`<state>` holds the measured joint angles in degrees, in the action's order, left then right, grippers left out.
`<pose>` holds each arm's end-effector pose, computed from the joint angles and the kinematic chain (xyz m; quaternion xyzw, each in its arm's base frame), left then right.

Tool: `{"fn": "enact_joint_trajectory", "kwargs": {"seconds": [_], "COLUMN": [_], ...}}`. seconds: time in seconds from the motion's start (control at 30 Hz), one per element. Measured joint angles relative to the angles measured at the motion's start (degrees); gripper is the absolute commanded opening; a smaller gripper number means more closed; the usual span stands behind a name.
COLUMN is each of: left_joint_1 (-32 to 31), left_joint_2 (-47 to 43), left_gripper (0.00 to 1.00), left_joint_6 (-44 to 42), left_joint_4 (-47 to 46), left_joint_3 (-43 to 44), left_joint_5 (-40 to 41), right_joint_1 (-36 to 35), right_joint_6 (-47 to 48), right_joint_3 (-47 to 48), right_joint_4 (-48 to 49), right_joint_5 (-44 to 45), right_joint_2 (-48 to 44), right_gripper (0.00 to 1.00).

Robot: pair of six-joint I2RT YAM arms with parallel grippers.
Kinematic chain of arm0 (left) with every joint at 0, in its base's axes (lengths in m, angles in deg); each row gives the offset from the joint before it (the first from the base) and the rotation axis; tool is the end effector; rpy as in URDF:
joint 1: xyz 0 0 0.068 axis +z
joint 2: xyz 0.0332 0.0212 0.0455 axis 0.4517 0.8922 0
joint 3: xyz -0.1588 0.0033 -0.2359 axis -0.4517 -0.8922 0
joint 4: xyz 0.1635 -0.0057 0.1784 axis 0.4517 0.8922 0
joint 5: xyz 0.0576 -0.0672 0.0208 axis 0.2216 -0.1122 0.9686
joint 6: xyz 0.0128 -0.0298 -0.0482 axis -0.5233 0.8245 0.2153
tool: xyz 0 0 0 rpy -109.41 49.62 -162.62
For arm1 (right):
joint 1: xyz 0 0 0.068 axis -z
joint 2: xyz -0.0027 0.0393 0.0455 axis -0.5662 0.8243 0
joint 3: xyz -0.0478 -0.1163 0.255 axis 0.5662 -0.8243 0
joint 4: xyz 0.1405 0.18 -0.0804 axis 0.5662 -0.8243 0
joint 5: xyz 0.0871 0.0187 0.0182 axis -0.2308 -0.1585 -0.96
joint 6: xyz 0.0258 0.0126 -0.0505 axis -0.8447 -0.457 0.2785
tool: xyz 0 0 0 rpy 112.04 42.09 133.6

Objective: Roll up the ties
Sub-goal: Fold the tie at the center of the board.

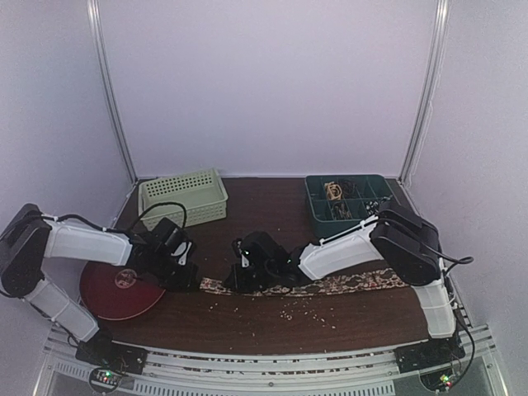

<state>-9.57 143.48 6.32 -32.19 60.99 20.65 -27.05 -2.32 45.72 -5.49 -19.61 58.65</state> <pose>0.1892 -0.1481 0.1604 0.0064 0.9726 -0.1948 0.1265 0.2159 0.4191 0.1439 -0.1456 0.8689 0.4405 0.1724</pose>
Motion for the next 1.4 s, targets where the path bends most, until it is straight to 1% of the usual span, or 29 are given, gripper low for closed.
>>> {"fn": "enact_joint_trajectory", "kwargs": {"seconds": [0.23,0.47,0.63,0.83,1.07,1.1,1.17,1.4], "left_joint_1": [0.0,0.0,0.0,0.0,0.0,0.0,0.0,-0.7], "left_joint_2": [-0.09,-2.19,-2.21,-1.73,-0.39,-0.37,-0.04,2.54], "left_gripper": [0.0,0.0,0.0,0.0,0.0,0.0,0.0,0.0], "left_joint_6": [1.7,3.98,4.46,4.55,4.55,4.55,4.55,4.81], "left_joint_4": [-5.62,-10.71,-12.46,-14.78,-16.39,-16.63,-17.49,-19.98], "left_joint_3": [-1.2,-1.33,-1.46,-1.51,-1.51,-1.51,-1.51,-1.51], "left_joint_5": [-6.67,-12.35,-14.6,-17.18,-19.19,-19.34,-19.69,-20.33], "right_joint_1": [0.0,0.0,-0.07,-0.11,-0.09,-0.09,-0.09,-0.09], "right_joint_6": [-0.24,-1.05,-1.31,-1.81,-2.25,-2.38,-2.78,-4.83], "right_joint_3": [-0.76,-1.44,-2.32,-3.58,-6.12,-6.6,-8.11,-13.29], "right_joint_4": [0.76,1.92,2.01,1.07,1.22,1.22,1.36,2.36], "right_joint_5": [0.02,0.02,0.5,2.03,3.93,4.2,4.94,7.3], "right_joint_2": [-0.28,-0.37,-1.11,-3.37,-7.04,-7.56,-8.92,-14.43], "right_gripper": [0.0,0.0,0.0,0.05,0.04,0.05,0.1,0.31]}}
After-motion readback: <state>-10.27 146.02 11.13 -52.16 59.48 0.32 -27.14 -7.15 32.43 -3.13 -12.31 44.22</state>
